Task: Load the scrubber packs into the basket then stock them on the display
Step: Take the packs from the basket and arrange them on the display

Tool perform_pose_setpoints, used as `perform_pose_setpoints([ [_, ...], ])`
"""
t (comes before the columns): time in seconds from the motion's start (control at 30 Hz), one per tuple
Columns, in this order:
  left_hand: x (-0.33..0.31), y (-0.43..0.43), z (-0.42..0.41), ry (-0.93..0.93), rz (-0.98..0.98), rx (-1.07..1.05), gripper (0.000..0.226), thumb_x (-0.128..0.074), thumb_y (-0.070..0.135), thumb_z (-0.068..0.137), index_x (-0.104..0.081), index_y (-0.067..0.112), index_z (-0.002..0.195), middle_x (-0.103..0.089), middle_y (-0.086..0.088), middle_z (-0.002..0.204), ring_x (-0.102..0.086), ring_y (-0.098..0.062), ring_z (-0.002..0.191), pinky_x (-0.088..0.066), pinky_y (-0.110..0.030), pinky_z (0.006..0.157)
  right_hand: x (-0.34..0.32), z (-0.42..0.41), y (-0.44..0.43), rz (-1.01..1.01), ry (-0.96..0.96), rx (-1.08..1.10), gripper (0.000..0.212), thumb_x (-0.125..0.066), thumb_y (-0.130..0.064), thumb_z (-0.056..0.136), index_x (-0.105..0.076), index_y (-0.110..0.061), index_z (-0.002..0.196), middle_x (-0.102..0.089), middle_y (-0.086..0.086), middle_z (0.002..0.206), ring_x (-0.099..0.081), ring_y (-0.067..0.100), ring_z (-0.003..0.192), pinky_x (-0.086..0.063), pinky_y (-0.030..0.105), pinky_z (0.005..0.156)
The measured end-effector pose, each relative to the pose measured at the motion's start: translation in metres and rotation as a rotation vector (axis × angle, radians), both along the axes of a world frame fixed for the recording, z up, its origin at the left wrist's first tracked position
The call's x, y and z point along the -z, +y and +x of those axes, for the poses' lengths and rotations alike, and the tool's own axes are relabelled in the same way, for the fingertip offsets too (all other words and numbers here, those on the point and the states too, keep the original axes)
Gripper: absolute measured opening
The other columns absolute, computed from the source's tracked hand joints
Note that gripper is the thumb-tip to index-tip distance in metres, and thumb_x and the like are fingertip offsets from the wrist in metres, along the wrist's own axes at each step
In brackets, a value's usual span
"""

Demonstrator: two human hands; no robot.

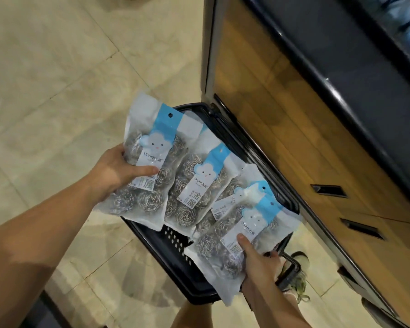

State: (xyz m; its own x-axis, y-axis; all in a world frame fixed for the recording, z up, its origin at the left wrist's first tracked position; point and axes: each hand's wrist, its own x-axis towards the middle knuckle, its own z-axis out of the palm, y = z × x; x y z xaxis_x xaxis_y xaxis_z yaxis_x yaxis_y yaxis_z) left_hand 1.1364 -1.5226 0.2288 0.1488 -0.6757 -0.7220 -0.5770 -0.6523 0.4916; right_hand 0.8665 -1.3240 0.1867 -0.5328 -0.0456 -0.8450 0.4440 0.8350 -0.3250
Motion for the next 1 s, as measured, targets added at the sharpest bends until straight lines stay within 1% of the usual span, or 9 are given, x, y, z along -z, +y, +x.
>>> perform_pose_setpoints([
  [0.07, -0.014, 0.015, 0.000, 0.066, 0.013, -0.081, 0.067, -0.091, 0.026, 0.061, -0.061, 0.014, 0.120, -0.069, 0.009, 0.089, -0.068, -0.012, 0.077, -0.054, -0.028, 0.064, -0.017, 0.003, 0.004, -0.011, -0.109, 0.016, 0.097, -0.091, -0.030, 0.068, -0.040, 0.001, 0.145, -0.059, 0.014, 0.132, -0.059, 0.031, 0.116, -0.049, 0.038, 0.090],
  [0.2, -0.057, 0.044, -0.008, 0.140, -0.028, -0.131, 0.065, -0.092, 0.027, 0.059, -0.063, 0.021, 0.117, -0.073, 0.007, 0.090, -0.070, -0.011, 0.078, -0.049, -0.025, 0.061, -0.053, 0.010, 0.006, -0.153, -0.223, -0.073, 0.133, -0.099, -0.046, 0.044, -0.029, -0.019, 0.153, -0.045, 0.004, 0.153, -0.050, 0.027, 0.134, -0.039, 0.051, 0.112],
  [0.3, -0.106, 0.058, -0.017, 0.186, -0.094, -0.154, 0.056, -0.091, 0.023, 0.062, -0.065, 0.021, 0.111, -0.074, 0.009, 0.085, -0.071, -0.005, 0.072, -0.048, -0.021, 0.059, -0.127, 0.006, -0.017, -0.232, -0.280, -0.250, 0.083, -0.091, -0.022, 0.070, -0.044, -0.009, 0.137, -0.064, 0.000, 0.121, -0.065, 0.017, 0.105, -0.046, 0.031, 0.100],
  [0.37, -0.148, 0.062, -0.021, 0.208, -0.141, -0.159, 0.058, -0.091, 0.020, 0.062, -0.063, 0.020, 0.113, -0.072, 0.011, 0.085, -0.069, -0.006, 0.074, -0.047, -0.021, 0.061, -0.174, -0.001, -0.030, -0.312, -0.295, -0.353, 0.058, -0.082, -0.007, 0.080, -0.049, -0.010, 0.127, -0.064, -0.011, 0.098, -0.066, 0.000, 0.076, -0.051, 0.013, 0.076],
  [0.43, -0.196, 0.063, -0.024, 0.206, -0.217, -0.151, 0.060, -0.091, 0.018, 0.062, -0.063, 0.015, 0.115, -0.071, 0.011, 0.085, -0.067, -0.005, 0.074, -0.046, -0.021, 0.061, -0.221, -0.007, -0.037, -0.439, -0.255, -0.458, 0.057, -0.081, -0.003, 0.080, -0.052, -0.016, 0.127, -0.067, -0.013, 0.099, -0.068, -0.010, 0.070, -0.050, 0.007, 0.058],
  [0.6, -0.340, 0.049, -0.048, 0.198, -0.454, -0.102, 0.045, -0.091, 0.015, 0.062, -0.067, 0.014, 0.101, -0.067, 0.026, 0.057, -0.068, -0.007, 0.069, -0.048, -0.016, 0.054, -0.343, -0.036, -0.055, -0.768, -0.095, -0.629, 0.060, -0.086, -0.007, 0.074, -0.056, -0.027, 0.122, -0.076, -0.016, 0.101, -0.071, -0.003, 0.092, -0.055, 0.015, 0.074],
  [0.7, -0.417, 0.039, -0.079, 0.235, -0.556, -0.033, 0.075, -0.095, 0.058, 0.037, -0.072, 0.024, 0.100, -0.077, 0.016, 0.079, -0.074, -0.023, 0.083, -0.058, -0.037, 0.076, -0.423, -0.075, -0.058, -0.922, 0.007, -0.604, 0.062, -0.086, -0.005, 0.073, -0.057, -0.020, 0.127, -0.077, -0.011, 0.103, -0.074, 0.010, 0.097, -0.060, 0.029, 0.082],
  [0.8, -0.478, 0.034, -0.134, 0.366, -0.614, 0.063, 0.092, -0.093, 0.065, 0.033, -0.068, 0.030, 0.114, -0.078, 0.002, 0.103, -0.075, -0.026, 0.092, -0.054, -0.056, 0.090, -0.501, -0.132, -0.046, -1.054, 0.096, -0.554, 0.055, -0.084, -0.013, 0.079, -0.057, -0.028, 0.125, -0.077, -0.011, 0.104, -0.073, 0.003, 0.095, -0.058, 0.019, 0.075],
  [1.0, -0.574, 0.070, -0.328, 0.581, -0.711, 0.256, 0.077, -0.095, 0.053, 0.037, -0.074, 0.017, 0.102, -0.079, 0.003, 0.093, -0.076, -0.016, 0.085, -0.056, -0.037, 0.081, -0.582, -0.286, 0.008, -1.167, 0.298, -0.416, 0.054, -0.084, -0.023, 0.080, -0.056, -0.026, 0.127, -0.073, -0.016, 0.104, -0.071, -0.006, 0.089, -0.055, 0.011, 0.069],
])
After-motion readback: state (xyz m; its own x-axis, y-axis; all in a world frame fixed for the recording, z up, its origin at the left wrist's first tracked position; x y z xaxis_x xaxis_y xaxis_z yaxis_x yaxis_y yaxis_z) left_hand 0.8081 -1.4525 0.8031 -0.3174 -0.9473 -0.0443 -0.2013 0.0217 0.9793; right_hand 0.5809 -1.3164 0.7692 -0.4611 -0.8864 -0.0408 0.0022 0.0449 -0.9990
